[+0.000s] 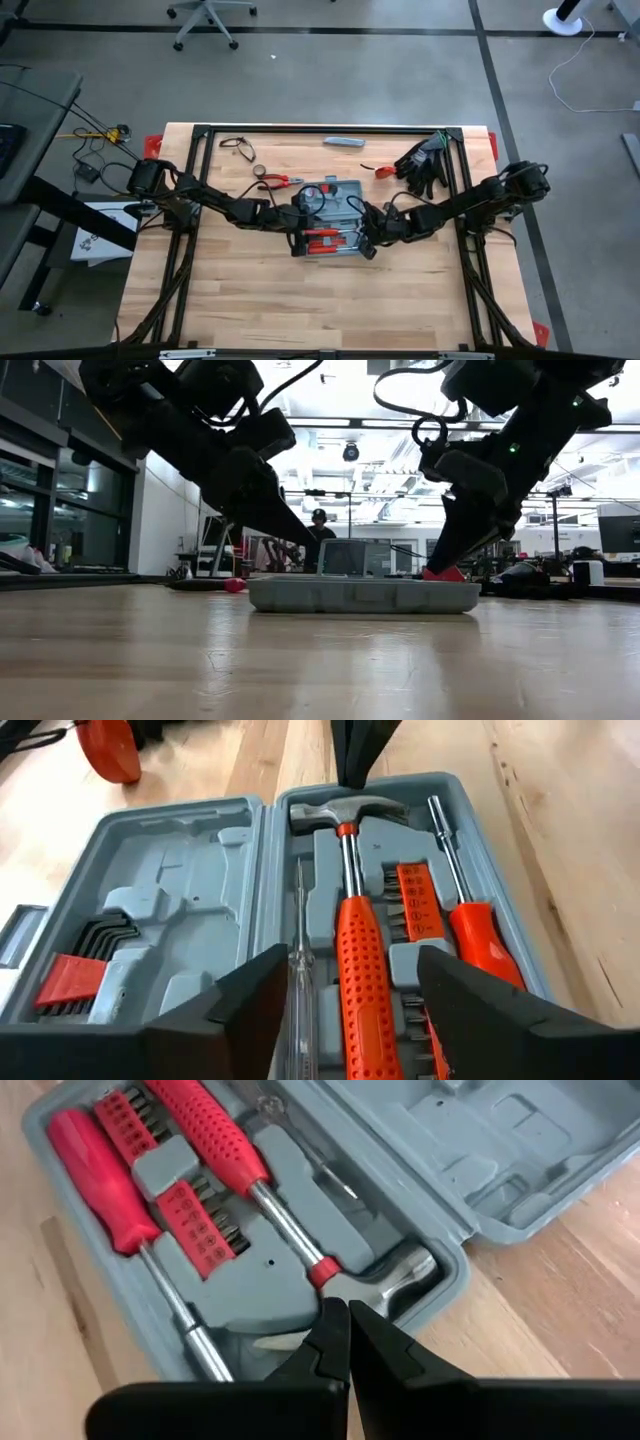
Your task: Prefit tool cases
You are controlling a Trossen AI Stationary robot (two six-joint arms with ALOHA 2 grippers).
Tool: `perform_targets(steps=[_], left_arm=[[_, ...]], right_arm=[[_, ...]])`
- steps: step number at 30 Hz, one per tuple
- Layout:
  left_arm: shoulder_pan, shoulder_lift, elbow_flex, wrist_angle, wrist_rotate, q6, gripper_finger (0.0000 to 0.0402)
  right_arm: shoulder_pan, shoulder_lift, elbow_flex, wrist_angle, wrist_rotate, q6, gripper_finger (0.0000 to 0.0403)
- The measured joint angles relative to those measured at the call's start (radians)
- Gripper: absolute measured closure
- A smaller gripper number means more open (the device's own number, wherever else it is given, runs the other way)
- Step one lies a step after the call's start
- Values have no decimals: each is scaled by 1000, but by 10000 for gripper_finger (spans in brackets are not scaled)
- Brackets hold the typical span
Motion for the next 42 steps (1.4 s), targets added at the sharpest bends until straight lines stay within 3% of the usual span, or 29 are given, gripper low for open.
perform_targets(steps=[10, 16, 24, 30, 33, 38, 42], left_arm=[[0, 0, 0, -12, 39, 7, 172], [0, 0, 12, -174, 109, 27, 172], [-20, 0, 87, -403, -138, 140, 172], [-30, 15, 88, -435, -151, 276, 172], [-30, 47, 92, -426, -168, 295, 172], [-43, 144, 93, -329, -330, 317, 172], [-50, 207, 98, -262, -380, 358, 176]], right_arm=[[-29, 141, 8, 117, -48, -18, 403], [-29, 143, 6, 129, -53, -21, 403], [-29, 147, 3, 164, -69, -30, 403], [-28, 147, 3, 165, -70, -30, 403], [-28, 147, 3, 165, -69, -30, 403], [-25, 147, 2, 165, -72, -44, 403], [-14, 145, 0, 149, -61, -48, 403]])
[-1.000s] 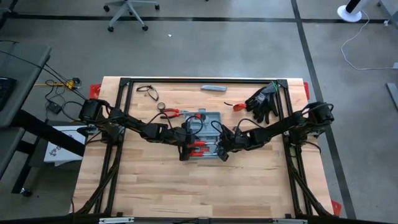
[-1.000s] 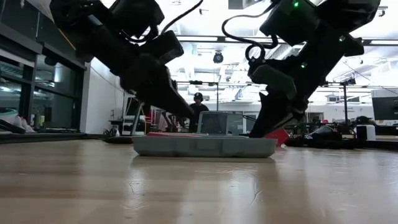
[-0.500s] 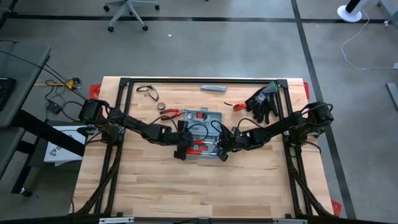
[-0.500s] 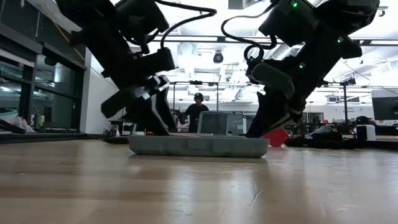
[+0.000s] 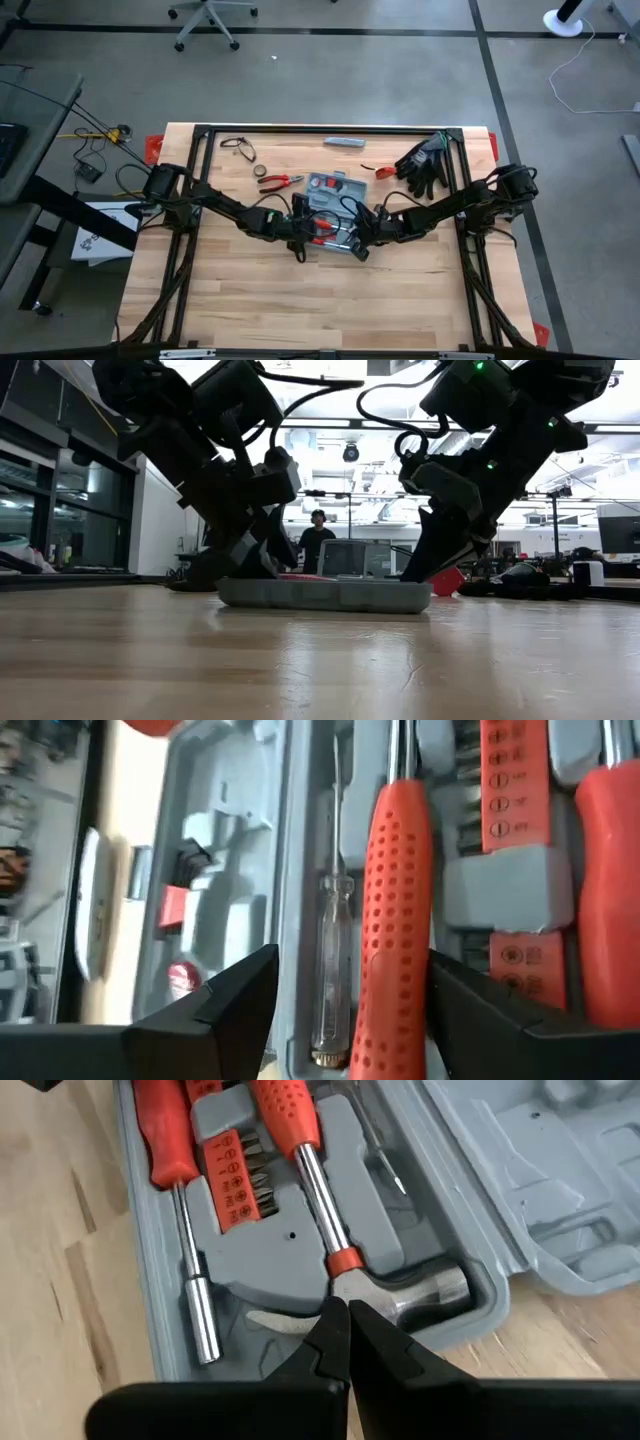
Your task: Prefit tool cases
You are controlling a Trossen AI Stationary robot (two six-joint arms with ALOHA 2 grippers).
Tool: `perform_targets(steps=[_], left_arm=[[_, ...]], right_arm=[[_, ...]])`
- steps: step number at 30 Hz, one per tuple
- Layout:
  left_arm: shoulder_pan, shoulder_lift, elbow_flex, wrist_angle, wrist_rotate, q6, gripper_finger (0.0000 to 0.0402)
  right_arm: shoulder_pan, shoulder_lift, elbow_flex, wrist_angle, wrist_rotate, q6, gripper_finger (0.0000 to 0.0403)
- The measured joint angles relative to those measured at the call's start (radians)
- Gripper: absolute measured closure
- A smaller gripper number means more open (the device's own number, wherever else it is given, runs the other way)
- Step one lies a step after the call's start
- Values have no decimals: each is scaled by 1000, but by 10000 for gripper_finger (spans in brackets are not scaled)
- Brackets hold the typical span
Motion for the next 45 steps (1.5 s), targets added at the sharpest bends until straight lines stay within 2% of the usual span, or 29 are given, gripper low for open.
perform_targets(steps=[5, 12, 19, 23, 27, 30, 33, 34, 39, 45], left_arm=[[0, 40, 1, 60, -17, -45, 218], [17, 47, 2, 59, 28, -47, 344], [19, 53, 11, 58, -30, -108, 345], [3, 36, 31, 43, -69, -134, 345], [-16, -1, 46, 18, -147, -142, 374], [-21, -47, 50, 16, -175, -131, 375], [-25, -98, 54, -4, -225, -130, 401], [-26, -114, 53, -22, -246, -130, 397], [-37, -210, 55, -56, -307, -123, 396], [-41, -322, 55, -177, -352, -127, 398]], right_arm=[[14, 0, -1, 3, 16, 1, 403], [15, 0, -1, 3, 24, 5, 403], [33, -6, -3, 3, 106, 1, 403], [59, -61, -7, -13, 133, 0, 403], [87, -140, -8, -36, 160, -7, 403], [107, -185, -7, -54, 227, -10, 403], [125, -216, -6, -56, 270, -19, 403], [129, -223, -5, -56, 280, -19, 403], [132, -224, -5, -69, 301, -21, 403], [131, -225, -3, -104, 309, -18, 403]])
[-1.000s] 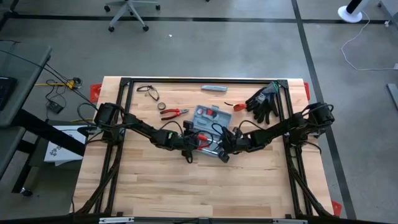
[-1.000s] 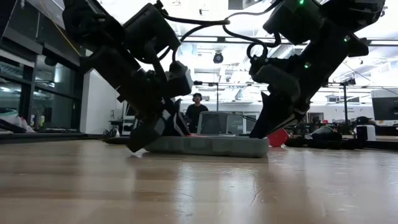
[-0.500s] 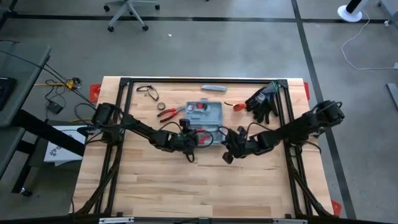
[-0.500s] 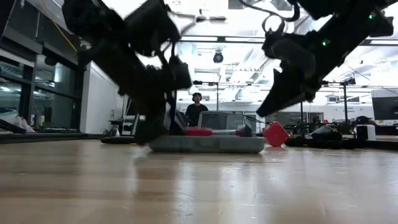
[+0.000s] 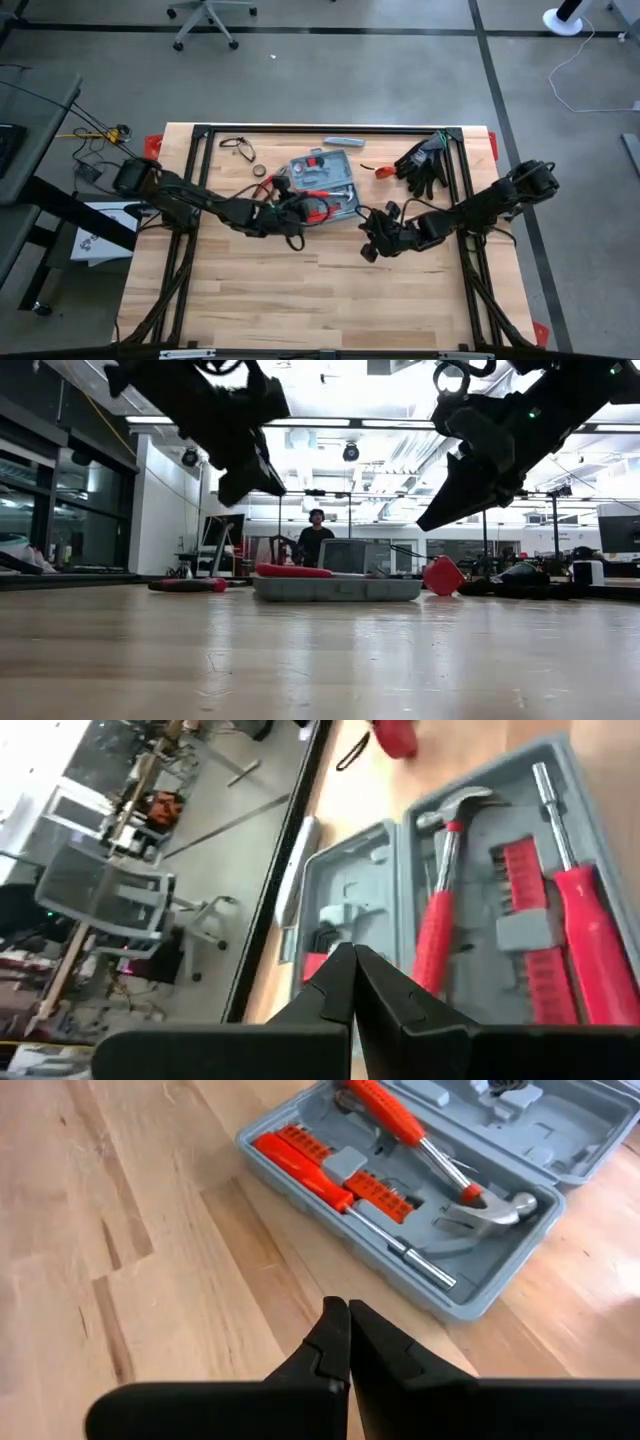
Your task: Prefit tool cases
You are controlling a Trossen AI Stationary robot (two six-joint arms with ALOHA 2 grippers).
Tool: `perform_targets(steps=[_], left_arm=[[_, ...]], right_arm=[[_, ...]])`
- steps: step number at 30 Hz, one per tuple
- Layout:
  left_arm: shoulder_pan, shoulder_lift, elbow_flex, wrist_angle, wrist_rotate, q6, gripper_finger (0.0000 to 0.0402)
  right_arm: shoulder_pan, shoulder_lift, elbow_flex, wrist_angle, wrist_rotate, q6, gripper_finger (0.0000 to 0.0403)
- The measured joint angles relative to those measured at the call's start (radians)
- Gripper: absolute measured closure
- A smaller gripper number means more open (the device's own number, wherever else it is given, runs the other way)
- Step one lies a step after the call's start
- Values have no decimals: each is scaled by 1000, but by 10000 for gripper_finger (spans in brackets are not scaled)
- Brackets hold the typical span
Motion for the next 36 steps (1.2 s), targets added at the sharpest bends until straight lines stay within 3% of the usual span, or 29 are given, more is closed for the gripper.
perform_targets(steps=[3, 8, 15, 22, 26, 32, 36], left_arm=[[28, -33, 0, -77, 122, -16, 399], [106, -9, -24, -38, 303, -20, 390], [201, 119, -26, 119, 485, 61, 312], [266, 196, 2, 146, 491, 96, 213], [290, 232, 2, 141, 525, 83, 178], [306, 296, 8, 174, 524, 64, 187], [287, 300, 6, 181, 515, 30, 259]], right_arm=[[-1, 0, 0, -9, 2, -1, 403], [-8, 0, 0, -22, 39, -1, 403], [-7, 0, 0, -22, 52, -1, 403], [-7, 0, 1, -46, 50, 25, 403], [-8, 0, 1, -50, 50, 25, 403], [-7, -1, 1, -50, 53, 27, 403], [-7, -1, 1, -52, 53, 44, 403]])
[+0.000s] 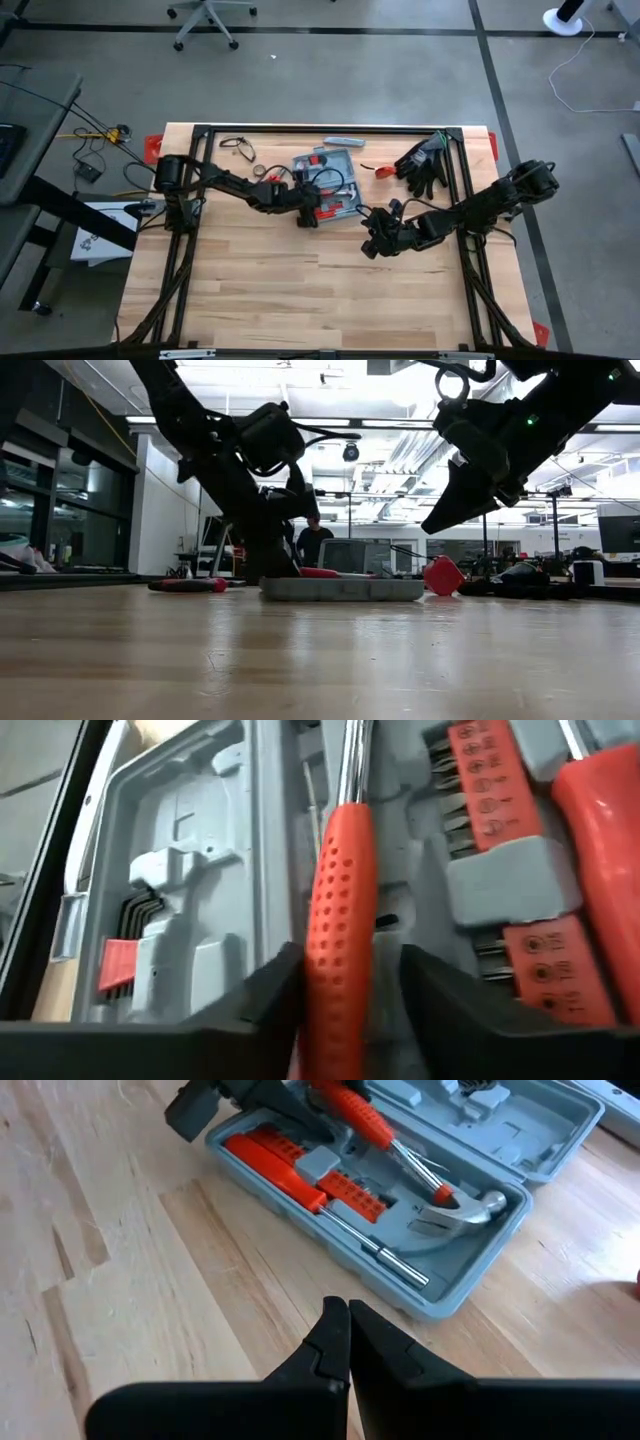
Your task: Prefit tool cases
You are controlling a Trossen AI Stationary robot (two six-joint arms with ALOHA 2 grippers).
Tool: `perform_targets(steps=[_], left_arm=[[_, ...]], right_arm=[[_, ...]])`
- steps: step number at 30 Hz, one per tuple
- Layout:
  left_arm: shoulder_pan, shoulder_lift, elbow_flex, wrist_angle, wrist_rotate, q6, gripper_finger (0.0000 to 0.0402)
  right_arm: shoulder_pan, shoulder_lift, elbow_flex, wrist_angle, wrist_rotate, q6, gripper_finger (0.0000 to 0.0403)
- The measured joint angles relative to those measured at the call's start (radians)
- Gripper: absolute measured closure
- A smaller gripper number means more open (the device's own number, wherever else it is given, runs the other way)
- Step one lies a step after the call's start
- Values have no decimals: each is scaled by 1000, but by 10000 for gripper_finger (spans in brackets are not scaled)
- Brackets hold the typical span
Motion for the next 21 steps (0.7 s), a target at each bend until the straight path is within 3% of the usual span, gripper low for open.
perform_targets(steps=[4, 13, 21], left_arm=[[-17, 2, -2, -15, 4, -16, 365], [-72, -15, -6, -19, -89, -73, 365], [-128, -143, -7, -35, -168, -73, 365]], right_arm=[[0, 0, 0, -7, 0, 0, 403], [0, -1, 0, -11, 0, 0, 402], [0, -1, 0, -27, 1, 0, 402]])
